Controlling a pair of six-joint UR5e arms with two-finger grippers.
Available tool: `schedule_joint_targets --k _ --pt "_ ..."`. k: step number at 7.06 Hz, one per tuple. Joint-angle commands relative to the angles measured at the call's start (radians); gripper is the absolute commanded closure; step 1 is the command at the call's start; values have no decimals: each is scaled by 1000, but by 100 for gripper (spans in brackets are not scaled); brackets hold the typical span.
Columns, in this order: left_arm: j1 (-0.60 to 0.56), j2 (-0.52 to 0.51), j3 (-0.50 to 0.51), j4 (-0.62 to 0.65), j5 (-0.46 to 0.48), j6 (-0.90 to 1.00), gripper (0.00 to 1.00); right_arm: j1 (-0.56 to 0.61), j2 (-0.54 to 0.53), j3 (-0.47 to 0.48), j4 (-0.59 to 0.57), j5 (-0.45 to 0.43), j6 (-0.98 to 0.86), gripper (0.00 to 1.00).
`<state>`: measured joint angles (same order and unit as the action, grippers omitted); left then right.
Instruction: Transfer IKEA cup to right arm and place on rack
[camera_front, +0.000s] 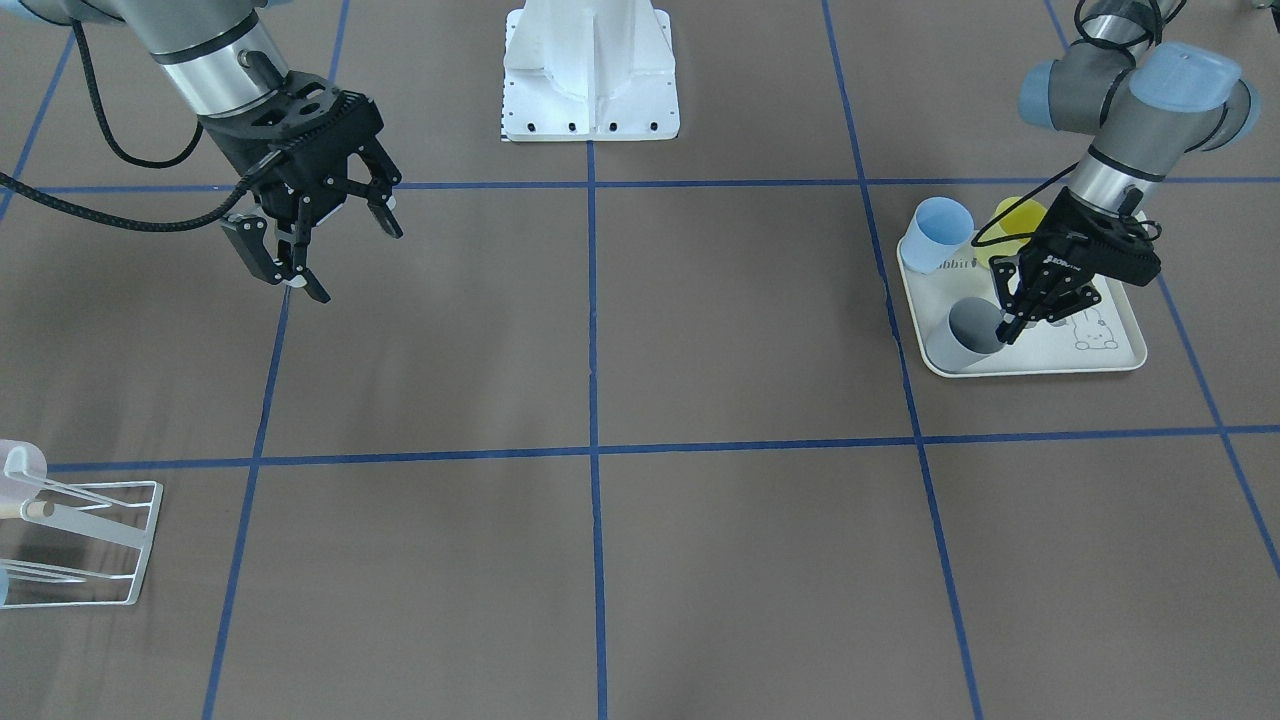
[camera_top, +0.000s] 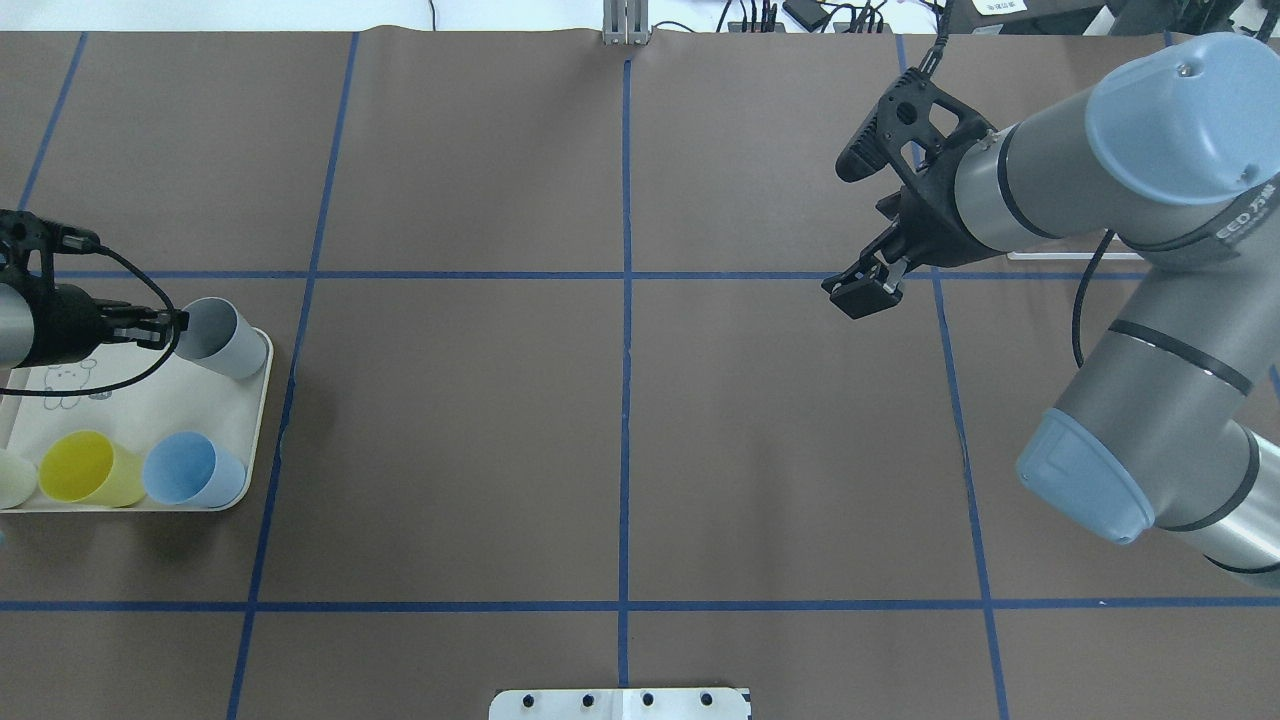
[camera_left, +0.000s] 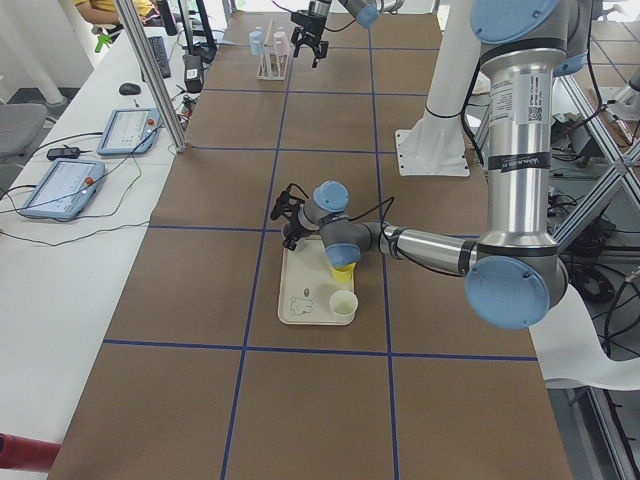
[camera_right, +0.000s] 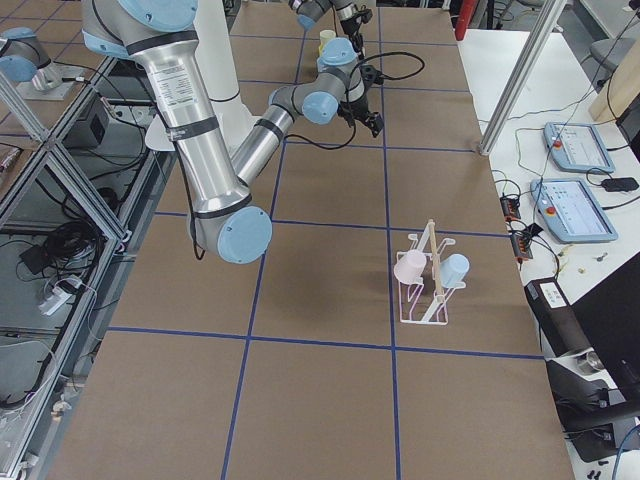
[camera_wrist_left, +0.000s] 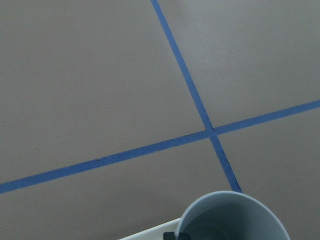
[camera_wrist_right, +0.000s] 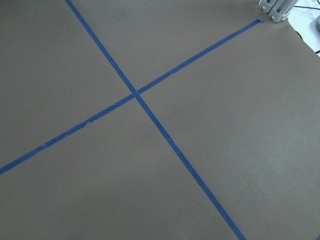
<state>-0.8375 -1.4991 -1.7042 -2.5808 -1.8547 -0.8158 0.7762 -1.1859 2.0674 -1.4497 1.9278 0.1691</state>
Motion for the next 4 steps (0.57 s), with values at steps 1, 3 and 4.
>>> schedule_joint_targets --k 1,3,4 --pt "-49 19 -43 11 -9 12 100 -3 5 -1 2 0 0 1" --pt "-104 14 -163 65 -120 6 100 -26 12 -50 105 -1 3 1" --pt "-98 1 -260 153 -138 -9 100 -52 11 -129 276 -3 27 1"
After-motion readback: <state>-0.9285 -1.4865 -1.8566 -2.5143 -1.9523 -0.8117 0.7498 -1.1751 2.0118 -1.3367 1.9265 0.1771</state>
